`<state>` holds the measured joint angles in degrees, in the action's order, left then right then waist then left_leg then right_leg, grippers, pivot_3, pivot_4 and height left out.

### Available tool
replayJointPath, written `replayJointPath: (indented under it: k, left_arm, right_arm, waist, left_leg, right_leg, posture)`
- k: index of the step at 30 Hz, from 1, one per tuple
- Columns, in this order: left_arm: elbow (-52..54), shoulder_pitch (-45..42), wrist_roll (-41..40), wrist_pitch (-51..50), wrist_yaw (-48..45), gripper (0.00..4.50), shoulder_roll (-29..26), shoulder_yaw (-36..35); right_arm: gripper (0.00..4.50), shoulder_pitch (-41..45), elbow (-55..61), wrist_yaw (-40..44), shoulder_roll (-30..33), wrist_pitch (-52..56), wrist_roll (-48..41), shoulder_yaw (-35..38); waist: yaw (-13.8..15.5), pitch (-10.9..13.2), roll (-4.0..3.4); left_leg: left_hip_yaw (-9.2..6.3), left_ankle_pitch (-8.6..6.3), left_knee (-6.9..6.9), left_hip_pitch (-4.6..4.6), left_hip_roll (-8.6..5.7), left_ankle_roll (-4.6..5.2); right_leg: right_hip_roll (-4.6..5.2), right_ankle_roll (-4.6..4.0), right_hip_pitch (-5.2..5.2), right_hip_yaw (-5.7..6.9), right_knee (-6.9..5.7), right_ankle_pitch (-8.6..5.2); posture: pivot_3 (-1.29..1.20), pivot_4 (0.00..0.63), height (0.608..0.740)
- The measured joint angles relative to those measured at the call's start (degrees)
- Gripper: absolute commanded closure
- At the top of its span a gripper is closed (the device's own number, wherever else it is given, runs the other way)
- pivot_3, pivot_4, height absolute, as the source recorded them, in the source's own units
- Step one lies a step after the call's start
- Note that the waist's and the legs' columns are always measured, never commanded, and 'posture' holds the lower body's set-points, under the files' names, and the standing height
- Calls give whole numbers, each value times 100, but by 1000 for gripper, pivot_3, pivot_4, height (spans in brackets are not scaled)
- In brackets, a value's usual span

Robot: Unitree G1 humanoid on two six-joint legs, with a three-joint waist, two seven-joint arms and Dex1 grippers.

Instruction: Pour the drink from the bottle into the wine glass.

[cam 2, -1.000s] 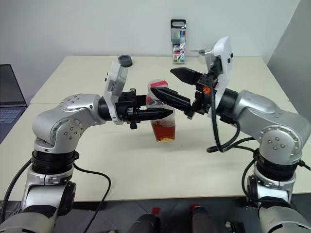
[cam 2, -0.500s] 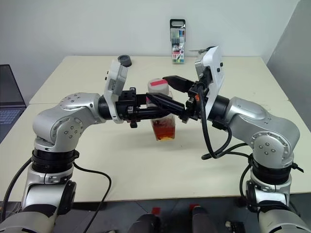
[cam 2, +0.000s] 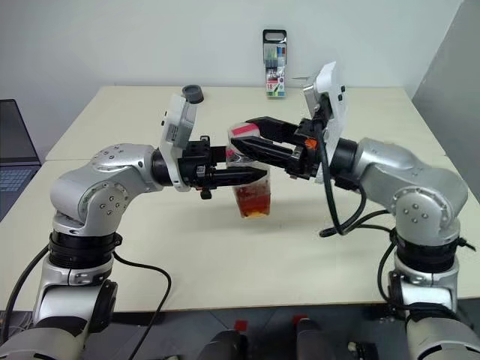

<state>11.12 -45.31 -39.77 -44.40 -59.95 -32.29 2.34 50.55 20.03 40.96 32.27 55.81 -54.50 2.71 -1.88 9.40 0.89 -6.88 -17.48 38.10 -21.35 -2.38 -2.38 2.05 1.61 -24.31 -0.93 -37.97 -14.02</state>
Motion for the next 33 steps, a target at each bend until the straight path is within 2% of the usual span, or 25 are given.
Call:
replayJointPath:
  k: [3, 5, 8, 9, 13, 15, 18, 20, 23, 26, 33]
  left_arm:
    - [37, -10, -29, -7, -110, 2660, -10, 34]
    - [35, -9, -13, -18, -117, 2660, -40, 33]
    - [31, -4, 20, -54, -60, 2660, -105, -8]
    - [33, -4, 20, -79, -44, 2660, -122, -41]
    - [220, -4, -56, -147, 42, 2660, 8, 16]
    - [271, 24, -59, -145, 80, 2660, -7, 1]
    - [268, 161, -55, -139, 197, 2660, 6, -47]
    - [264, 190, -55, -138, 242, 2660, 67, -44]
    - [259, 186, -54, -118, 298, 2660, 114, -40]
    - [251, 174, -42, -74, 301, 2660, 141, -30]
    - [113, 44, -12, -9, 298, 2660, 217, -17]
  right_arm:
    - [2695, 408, -860, 1496, 258, -602, 482, -487]
    - [2695, 744, -1535, 2371, 191, -1113, 892, -798]
    - [2695, 1049, -2240, 2966, -54, -1466, 1260, -966]
    - [1970, 1119, -2376, 3037, -109, -1489, 1301, -979]
    - [655, 1002, -2018, 3065, -1, -1008, 1261, -1096]
    - [11, 728, -1712, 2991, 380, -656, 1139, -968]
    - [11, 202, -1118, 2623, 837, -51, 804, -472]
    - [11, -9, -717, 2240, 870, 230, 558, -157]
    - [11, -207, -110, 1321, 552, 501, 223, 304]
    - [11, -254, 356, 391, 145, 450, 217, 390]
    - [11, -222, 585, -865, -560, 387, 161, 417]
  waist:
    - [-12, 0, 0]
    - [-29, 1, 0]
    - [-45, 1, 1]
    - [-44, 1, 0]
    - [13, 1, 0]
    - [54, 1, 0]
    - [84, 1, 0]
    - [78, 1, 0]
    - [18, 1, -1]
    - [1, 2, -2]
    - [13, 2, -3]
  left_leg:
    - [30, -6, -2, 14, 3, 11]
    - [42, -7, -5, 26, 5, 12]
    - [42, -3, -5, 26, 9, 5]
    - [38, 0, -5, 25, 9, 0]
    - [-1, 0, 8, -3, 3, -3]
    - [-24, 1, 24, -27, -4, -3]
    - [-37, -1, 48, -52, -6, -5]
    - [-37, -1, 51, -52, -5, -5]
    - [-35, -1, 52, -45, 1, -5]
    - [-35, -1, 55, -42, 1, -5]
    - [-36, -1, 63, -46, -4, -5]
  right_leg:
    - [-7, 0, 8, -4, -2, 0]
    - [-7, 0, 14, -10, -3, 0]
    - [1, 0, 12, -12, -5, 0]
    - [5, 0, 11, -12, -3, 0]
    - [19, 0, -1, -3, 3, 0]
    - [26, 0, -6, 5, 9, 0]
    - [28, 0, -13, 7, 9, 1]
    - [26, 0, -14, 7, 2, 1]
    - [22, 0, -14, 5, -11, 1]
    - [17, -1, -13, 7, -19, 1]
    - [16, 0, -10, 10, -15, 2]
  posture:
    - [0, 150, 740]
    - [0, 150, 740]
    - [0, 150, 740]
    - [0, 150, 740]
    - [0, 150, 740]
    - [0, 150, 740]
    - [0, 150, 740]
    - [0, 150, 740]
    - [0, 150, 740]
    - [0, 150, 740]
    - [0, 150, 740]
